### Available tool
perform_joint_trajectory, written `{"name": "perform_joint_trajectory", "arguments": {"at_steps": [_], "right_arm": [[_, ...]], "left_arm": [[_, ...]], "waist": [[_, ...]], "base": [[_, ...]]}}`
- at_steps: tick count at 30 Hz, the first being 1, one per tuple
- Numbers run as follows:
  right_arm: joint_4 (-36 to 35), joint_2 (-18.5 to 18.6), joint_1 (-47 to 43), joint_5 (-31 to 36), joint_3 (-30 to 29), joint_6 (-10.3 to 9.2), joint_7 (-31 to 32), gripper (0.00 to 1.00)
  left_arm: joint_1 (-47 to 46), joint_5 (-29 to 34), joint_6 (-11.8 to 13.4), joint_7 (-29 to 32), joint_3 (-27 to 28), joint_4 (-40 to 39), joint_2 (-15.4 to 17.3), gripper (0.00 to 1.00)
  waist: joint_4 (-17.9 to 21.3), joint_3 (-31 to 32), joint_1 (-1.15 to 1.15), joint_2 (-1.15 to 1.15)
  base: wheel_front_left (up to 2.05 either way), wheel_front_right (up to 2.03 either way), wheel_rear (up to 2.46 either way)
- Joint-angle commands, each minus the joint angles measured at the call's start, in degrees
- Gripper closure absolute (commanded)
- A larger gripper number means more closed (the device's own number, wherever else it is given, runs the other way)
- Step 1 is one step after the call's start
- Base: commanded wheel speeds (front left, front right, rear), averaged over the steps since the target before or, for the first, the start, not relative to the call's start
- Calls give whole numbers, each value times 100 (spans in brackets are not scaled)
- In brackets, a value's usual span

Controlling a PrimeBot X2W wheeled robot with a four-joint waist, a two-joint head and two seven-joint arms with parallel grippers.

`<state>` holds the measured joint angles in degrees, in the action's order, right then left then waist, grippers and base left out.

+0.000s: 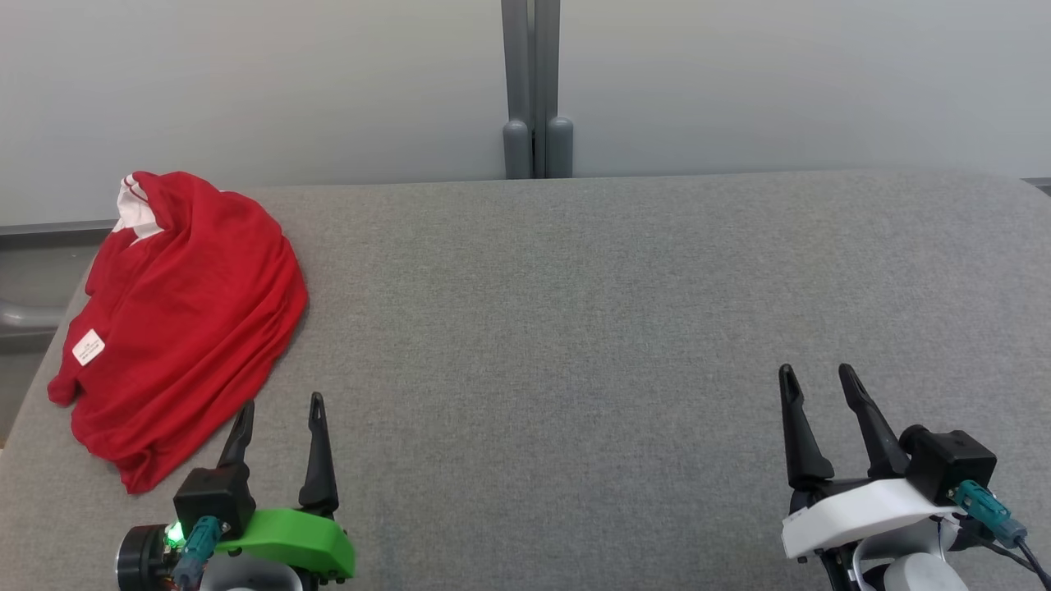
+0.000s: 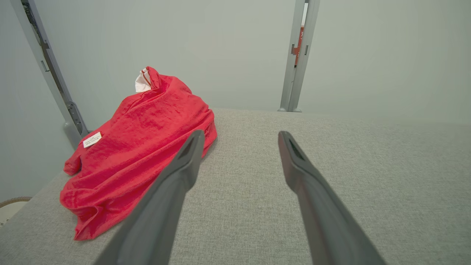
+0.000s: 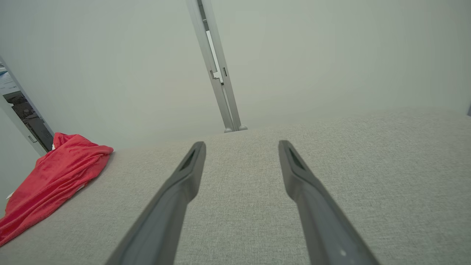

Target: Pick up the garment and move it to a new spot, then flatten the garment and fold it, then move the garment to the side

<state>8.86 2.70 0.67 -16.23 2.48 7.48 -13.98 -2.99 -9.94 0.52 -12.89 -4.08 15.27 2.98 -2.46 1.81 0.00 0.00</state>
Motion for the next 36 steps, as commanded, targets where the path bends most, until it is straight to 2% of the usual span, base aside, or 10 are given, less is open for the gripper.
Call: {"name": "perform_joint_trajectory", "arguments": {"at_steps": [1,10,36], "right_arm": [[17,29,-55,129,-17,2,-50,0],[216,30,-58,390,-17,2,-130,0],[320,29,-3,238,-13,2,106,0]], "left_arm": [[-30,112,8,4,-26,5,51,0],[32,288,-23,41,-93,-22,85,0],[141,81,122,343,-142,-167,141,0]], "waist": [[-10,8,0,0],[-42,29,0,0],[-64,80,0,0]], "base": [[0,0,0],[0,0,0],[0,0,0]]}}
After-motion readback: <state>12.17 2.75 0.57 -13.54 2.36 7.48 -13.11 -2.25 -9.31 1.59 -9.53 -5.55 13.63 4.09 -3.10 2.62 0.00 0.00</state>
